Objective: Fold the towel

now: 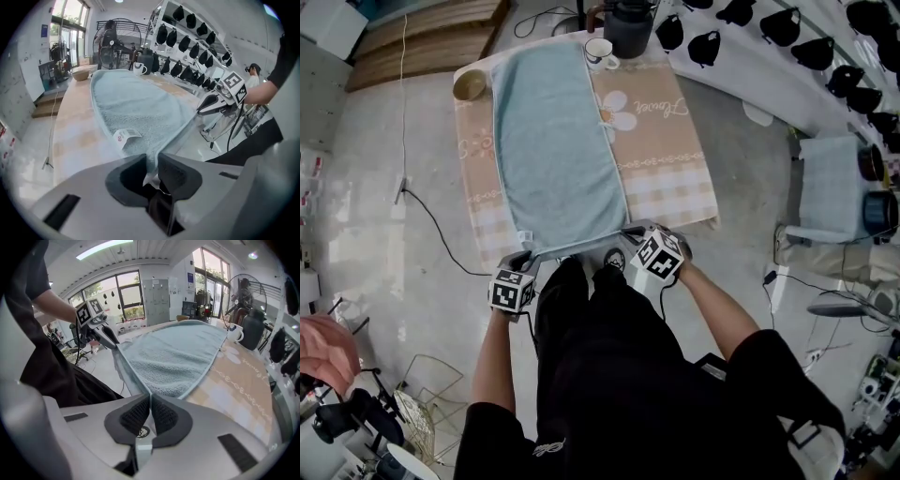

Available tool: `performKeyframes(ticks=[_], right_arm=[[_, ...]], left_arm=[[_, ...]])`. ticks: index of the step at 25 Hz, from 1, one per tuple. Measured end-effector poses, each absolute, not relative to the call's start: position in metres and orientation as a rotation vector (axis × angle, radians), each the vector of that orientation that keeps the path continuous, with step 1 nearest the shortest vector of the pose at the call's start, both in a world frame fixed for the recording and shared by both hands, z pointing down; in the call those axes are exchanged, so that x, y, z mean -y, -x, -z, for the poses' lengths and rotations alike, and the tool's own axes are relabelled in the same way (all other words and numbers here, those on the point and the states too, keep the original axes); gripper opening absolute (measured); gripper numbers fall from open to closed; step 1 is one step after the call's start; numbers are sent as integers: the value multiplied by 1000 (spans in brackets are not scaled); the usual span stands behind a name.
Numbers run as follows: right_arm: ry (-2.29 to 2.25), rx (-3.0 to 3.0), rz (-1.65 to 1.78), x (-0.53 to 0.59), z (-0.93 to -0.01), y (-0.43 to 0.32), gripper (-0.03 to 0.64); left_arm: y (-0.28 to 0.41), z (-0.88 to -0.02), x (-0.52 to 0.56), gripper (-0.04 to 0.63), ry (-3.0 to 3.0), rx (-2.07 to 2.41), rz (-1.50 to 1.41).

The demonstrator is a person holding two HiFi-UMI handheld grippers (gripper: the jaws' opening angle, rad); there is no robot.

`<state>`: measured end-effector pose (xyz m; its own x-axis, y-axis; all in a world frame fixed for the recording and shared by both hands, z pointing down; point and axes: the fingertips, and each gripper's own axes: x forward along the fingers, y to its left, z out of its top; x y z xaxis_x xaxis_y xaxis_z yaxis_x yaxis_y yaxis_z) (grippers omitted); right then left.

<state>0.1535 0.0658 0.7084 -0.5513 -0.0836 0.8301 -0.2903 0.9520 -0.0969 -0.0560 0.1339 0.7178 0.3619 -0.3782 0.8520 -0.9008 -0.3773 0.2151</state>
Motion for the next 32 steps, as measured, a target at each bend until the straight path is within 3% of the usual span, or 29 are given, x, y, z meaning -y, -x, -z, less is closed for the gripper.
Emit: performKeyframes(ticks=[5, 22, 32], right_arm=[[-224, 2176, -311, -77, -696, -160, 14], [-266, 2201, -301, -116, -626, -163, 14], [-566, 2226, -191, -43, -567, -132, 14]], left_arm=[[47, -706, -146, 55, -1949, 1102, -950], [40, -627, -178, 54, -2091, 895, -842], [85, -563, -80, 52, -2262, 1042, -728]])
